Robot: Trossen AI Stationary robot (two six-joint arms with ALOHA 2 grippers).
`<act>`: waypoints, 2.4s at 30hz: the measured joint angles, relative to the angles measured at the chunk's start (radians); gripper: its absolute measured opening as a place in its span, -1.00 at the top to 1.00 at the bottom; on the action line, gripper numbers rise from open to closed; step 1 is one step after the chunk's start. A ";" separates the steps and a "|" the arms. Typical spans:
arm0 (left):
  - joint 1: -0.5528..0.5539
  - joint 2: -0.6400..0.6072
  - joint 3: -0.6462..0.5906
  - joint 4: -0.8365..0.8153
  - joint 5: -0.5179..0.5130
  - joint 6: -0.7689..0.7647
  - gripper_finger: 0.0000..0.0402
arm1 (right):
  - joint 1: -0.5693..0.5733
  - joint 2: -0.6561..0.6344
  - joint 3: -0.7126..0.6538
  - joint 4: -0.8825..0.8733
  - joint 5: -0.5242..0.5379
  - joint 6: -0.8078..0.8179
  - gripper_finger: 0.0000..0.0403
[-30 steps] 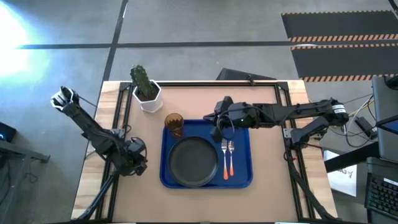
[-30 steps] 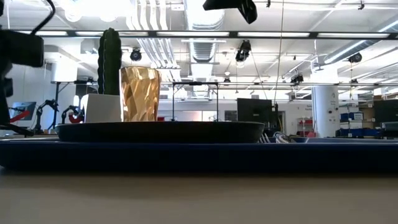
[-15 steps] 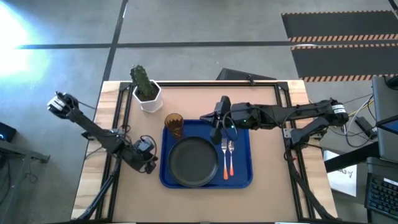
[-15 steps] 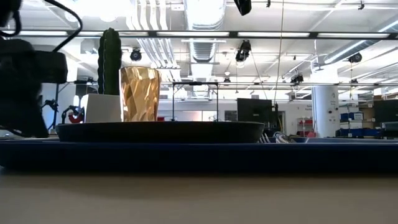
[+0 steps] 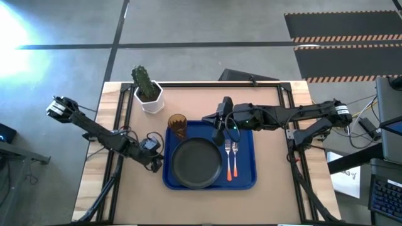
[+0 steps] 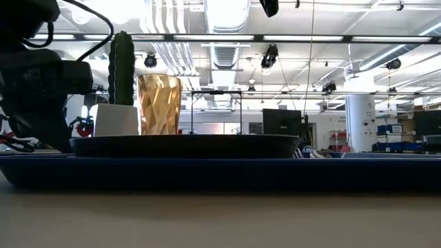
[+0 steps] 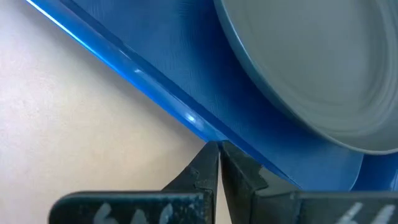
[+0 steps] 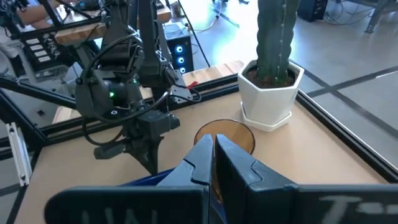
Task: Pick and place plate/cup/fork/spoon on tray
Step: Move the blue tray to the center of the table, then return to Home Position
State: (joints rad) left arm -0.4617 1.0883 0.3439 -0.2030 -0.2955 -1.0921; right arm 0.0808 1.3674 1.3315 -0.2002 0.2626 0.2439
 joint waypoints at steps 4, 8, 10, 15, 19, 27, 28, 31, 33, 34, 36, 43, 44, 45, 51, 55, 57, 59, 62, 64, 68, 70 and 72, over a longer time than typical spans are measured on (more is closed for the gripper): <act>0.004 -0.002 0.000 -0.002 0.003 0.009 1.00 | 0.003 0.000 0.000 0.000 0.000 -0.006 0.96; 0.010 -0.002 0.000 0.008 0.004 0.023 1.00 | 0.002 0.000 0.000 0.000 0.000 -0.007 0.96; 0.011 -0.003 -0.001 0.030 0.001 0.055 1.00 | 0.002 0.000 0.001 0.000 0.000 -0.009 0.96; 0.011 -0.023 0.036 0.028 -0.008 0.132 1.00 | 0.002 0.000 0.001 0.000 0.000 -0.016 0.96; 0.011 -0.087 0.102 -0.077 -0.013 0.187 1.00 | 0.002 -0.001 0.001 0.000 -0.001 -0.022 0.96; 0.008 -0.254 0.388 -0.601 -0.088 0.242 1.00 | 0.002 -0.028 0.001 0.034 -0.002 -0.058 0.96; 0.008 -0.275 0.424 -0.617 -0.094 0.272 1.00 | 0.002 -0.036 0.001 0.034 -0.002 -0.061 0.96; 0.006 -0.328 0.524 -0.590 -0.068 0.420 1.00 | 0.006 -0.063 0.001 0.058 -0.001 -0.061 0.96; -0.003 -0.357 0.573 -0.541 -0.019 0.529 1.00 | 0.013 -0.087 0.001 0.057 -0.001 -0.055 0.96; -0.005 -0.371 0.597 -0.512 0.009 0.584 1.00 | 0.013 -0.101 0.001 0.054 -0.002 -0.056 0.96; -0.009 -0.393 0.642 -0.477 0.059 0.646 1.00 | 0.016 -0.133 0.001 0.026 -0.024 -0.059 0.96; -0.012 -0.486 0.682 -0.519 0.233 0.728 1.00 | 0.061 -0.242 -0.008 -0.086 -0.249 -0.103 0.96; -0.012 -0.503 0.672 -0.527 0.255 0.756 1.00 | 0.068 -0.253 -0.015 -0.090 -0.289 -0.130 0.96; -0.012 -0.521 0.660 -0.536 0.274 0.782 1.00 | 0.073 -0.262 -0.023 -0.094 -0.330 -0.148 0.96; -0.013 -0.640 0.563 -0.478 0.422 0.893 1.00 | 0.079 -0.319 -0.125 -0.077 -0.428 -0.150 0.96; -0.012 -0.760 0.490 -0.402 0.489 0.948 1.00 | 0.079 -0.390 -0.290 0.098 -0.428 -0.144 0.96; -0.012 -0.820 0.448 -0.390 0.494 0.949 1.00 | 0.079 -0.443 -0.398 0.221 -0.428 -0.151 0.96; -0.012 -0.879 0.394 -0.374 0.492 0.949 1.00 | 0.079 -0.491 -0.503 0.334 -0.429 -0.141 0.96; -0.012 -0.963 0.320 -0.325 0.495 0.948 1.00 | 0.078 -0.551 -0.654 0.460 -0.428 -0.088 0.96; -0.012 -1.009 0.271 -0.295 0.495 0.947 1.00 | 0.078 -0.583 -0.741 0.538 -0.424 -0.045 0.96; -0.012 -1.086 0.202 -0.261 0.495 0.947 1.00 | 0.078 -0.644 -0.878 0.655 -0.412 -0.027 0.96; -0.012 -1.087 0.179 -0.288 0.494 0.948 1.00 | 0.078 -0.672 -0.932 0.688 -0.372 -0.025 0.96; -0.012 -1.087 0.182 -0.269 0.495 0.949 1.00 | 0.078 -0.715 -0.986 0.684 -0.326 -0.011 0.96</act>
State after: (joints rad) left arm -0.4732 0.0017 0.5263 -0.4721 0.1996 -0.1432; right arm 0.1585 0.6528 0.3460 0.4841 -0.0638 0.2326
